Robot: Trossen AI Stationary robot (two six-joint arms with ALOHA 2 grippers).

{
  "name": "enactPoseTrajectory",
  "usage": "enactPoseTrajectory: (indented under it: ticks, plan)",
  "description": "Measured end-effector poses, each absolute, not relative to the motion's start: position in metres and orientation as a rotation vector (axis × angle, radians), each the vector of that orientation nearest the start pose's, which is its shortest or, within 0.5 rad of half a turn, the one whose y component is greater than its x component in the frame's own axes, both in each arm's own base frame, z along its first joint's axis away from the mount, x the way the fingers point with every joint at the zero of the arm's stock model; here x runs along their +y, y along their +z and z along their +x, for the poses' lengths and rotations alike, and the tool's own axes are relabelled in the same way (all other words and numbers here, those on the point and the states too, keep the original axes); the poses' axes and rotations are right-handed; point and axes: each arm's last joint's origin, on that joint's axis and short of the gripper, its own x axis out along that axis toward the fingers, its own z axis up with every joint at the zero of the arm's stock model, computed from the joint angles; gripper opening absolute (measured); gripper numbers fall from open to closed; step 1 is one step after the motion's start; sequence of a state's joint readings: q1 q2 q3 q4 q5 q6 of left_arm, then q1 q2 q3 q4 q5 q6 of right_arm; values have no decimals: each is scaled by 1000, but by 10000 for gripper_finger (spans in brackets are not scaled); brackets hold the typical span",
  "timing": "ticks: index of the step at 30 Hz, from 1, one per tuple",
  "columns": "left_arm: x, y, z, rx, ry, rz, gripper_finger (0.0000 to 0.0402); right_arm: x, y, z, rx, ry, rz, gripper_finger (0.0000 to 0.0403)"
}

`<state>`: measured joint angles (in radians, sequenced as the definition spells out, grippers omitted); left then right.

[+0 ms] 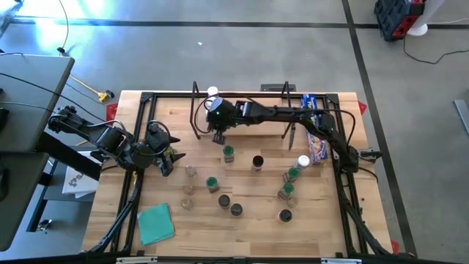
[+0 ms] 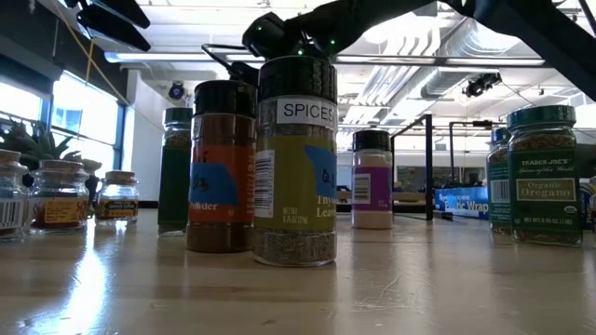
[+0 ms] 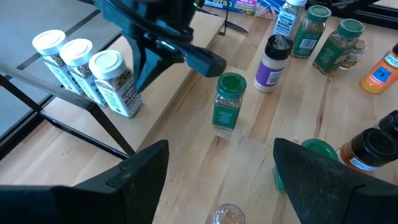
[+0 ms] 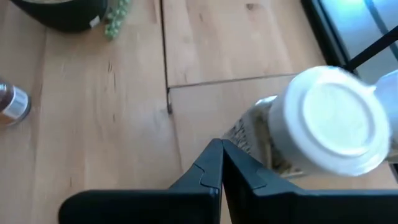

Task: Shelf spices
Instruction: Put the white seasoning bottle on the shelf aligned with the other white seasoning bottles

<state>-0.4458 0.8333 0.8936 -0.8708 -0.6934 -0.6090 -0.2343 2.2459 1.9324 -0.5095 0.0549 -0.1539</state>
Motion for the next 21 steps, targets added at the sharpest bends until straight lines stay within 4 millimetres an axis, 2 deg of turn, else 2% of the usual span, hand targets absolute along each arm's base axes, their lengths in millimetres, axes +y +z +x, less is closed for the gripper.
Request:
enactPoseTrajectory:
  ticks: [6, 21]
  plan:
    - [-46, 308, 139, 577, 427, -151, 284, -126, 222, 488, 818, -225, -66, 0]
    - [-46, 308, 139, 578, 426, -153, 284, -131, 224, 489, 789, -272, -74, 0]
